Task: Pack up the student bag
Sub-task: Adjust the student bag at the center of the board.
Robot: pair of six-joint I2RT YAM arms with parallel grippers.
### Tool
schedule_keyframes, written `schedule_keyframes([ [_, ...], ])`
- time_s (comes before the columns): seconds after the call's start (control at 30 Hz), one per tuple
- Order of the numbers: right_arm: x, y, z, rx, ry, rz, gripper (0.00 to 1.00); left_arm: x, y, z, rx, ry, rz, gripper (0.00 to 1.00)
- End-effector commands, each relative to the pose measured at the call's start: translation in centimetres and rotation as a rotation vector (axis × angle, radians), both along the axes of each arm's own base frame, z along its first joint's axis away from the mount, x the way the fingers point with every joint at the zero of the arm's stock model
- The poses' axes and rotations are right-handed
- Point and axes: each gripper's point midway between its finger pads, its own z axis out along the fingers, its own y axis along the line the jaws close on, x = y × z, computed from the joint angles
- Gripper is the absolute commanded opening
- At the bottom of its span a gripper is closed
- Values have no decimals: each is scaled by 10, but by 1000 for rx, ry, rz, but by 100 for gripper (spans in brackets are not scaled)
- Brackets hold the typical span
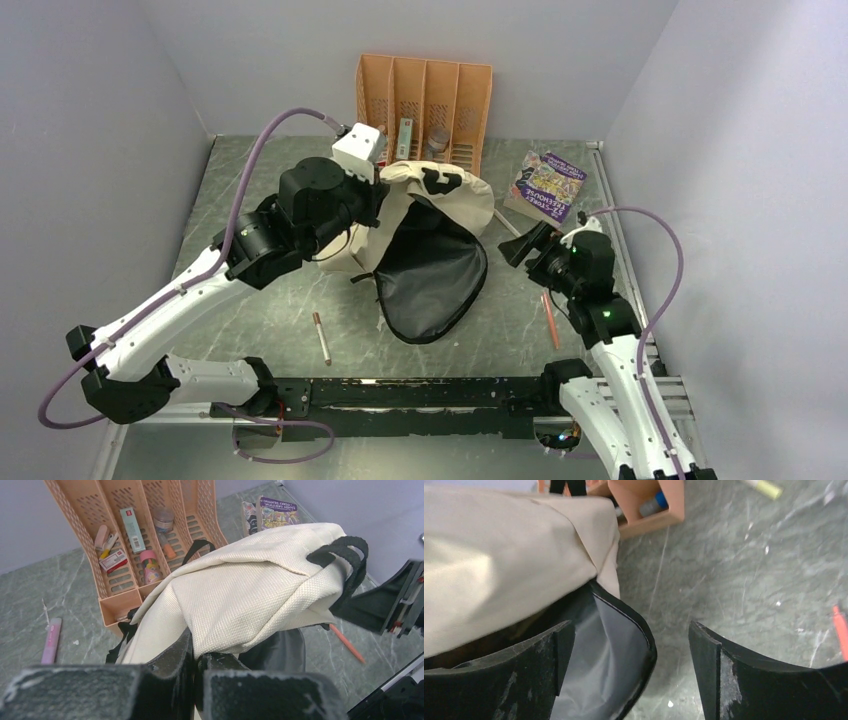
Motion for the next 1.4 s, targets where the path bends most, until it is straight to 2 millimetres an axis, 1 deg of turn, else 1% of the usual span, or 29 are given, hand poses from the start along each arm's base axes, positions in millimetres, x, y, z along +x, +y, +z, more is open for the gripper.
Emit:
schedule_keyframes([
  [0.0,-9,30,-12,136,4,132,91,7,4,49,-161,-71,27,5],
  [0.1,-15,50,-22,229,1,230,95,9,6,52,-170,-73,34,5],
  [0.17,-17,58,-29,287,6,257,96,11,7,53,-171,-73,36,5],
  [0.3,-20,63,-49,332,24,276,100,12,7,57,-181,-76,37,5],
  [0.43,-20,72,-63,388,-2,326,100,13,7,59,-196,-75,33,5],
  [0.47,-20,76,-64,409,-17,346,100,13,6,60,-200,-75,31,5],
  [0.5,-19,78,-61,427,-52,367,100,12,6,60,-204,-73,27,5],
  [0.6,-22,86,-63,482,-73,422,100,12,5,60,-210,-70,23,5],
  [0.67,-22,90,-61,502,-91,453,100,11,4,60,-215,-69,19,5],
  [0.73,-20,92,-57,501,-111,476,99,11,3,60,-219,-65,15,5],
  [0.83,-14,95,-51,485,-136,505,95,11,2,57,-222,-59,13,5],
  [0.93,-9,97,-46,474,-155,526,86,12,2,55,-227,-54,17,5],
  [1.03,-6,99,-45,457,-158,540,70,13,4,52,-223,-48,27,5],
  [1.17,-5,98,-43,423,-166,545,49,16,11,45,-208,-39,61,5],
  [1.2,-5,97,-37,409,-183,547,45,16,13,44,-201,-38,73,5],
  [1.27,-7,96,-33,384,-180,547,36,18,20,41,-190,-35,99,5],
  [1.37,-10,94,-14,350,-213,561,20,19,29,37,-171,-28,136,5],
])
